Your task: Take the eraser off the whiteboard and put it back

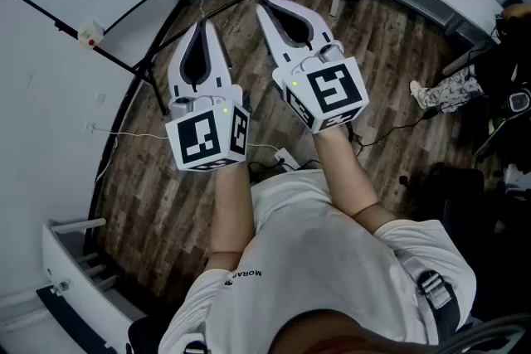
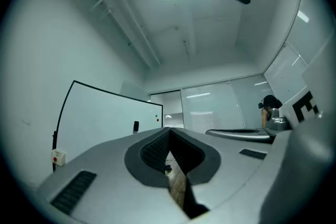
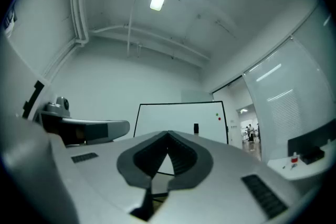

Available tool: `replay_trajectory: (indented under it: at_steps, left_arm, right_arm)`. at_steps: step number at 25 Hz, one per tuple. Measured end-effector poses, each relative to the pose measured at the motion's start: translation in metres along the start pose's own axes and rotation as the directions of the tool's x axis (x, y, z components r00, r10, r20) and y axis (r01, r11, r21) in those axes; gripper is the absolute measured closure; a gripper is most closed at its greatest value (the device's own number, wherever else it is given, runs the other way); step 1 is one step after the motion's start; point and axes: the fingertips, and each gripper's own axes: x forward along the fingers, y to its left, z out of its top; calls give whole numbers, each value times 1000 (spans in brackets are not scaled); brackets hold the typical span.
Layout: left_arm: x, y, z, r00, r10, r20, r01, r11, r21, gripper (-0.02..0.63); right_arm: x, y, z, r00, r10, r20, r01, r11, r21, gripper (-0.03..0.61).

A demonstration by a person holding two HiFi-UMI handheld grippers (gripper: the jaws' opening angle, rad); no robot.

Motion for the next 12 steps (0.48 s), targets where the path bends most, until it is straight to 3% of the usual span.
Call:
replay_trajectory:
  at_steps: [8, 12]
  left_arm:
    - [-1, -17, -8, 997, 68, -36, -67, 997, 25, 614]
    - [13, -56, -9, 996, 89, -28, -87, 995, 45, 614]
  right_arm:
    - [-4, -7, -8, 997, 78, -29, -77, 997, 33, 566]
    - [-22, -42, -2, 995, 98, -10, -98, 995, 32, 566]
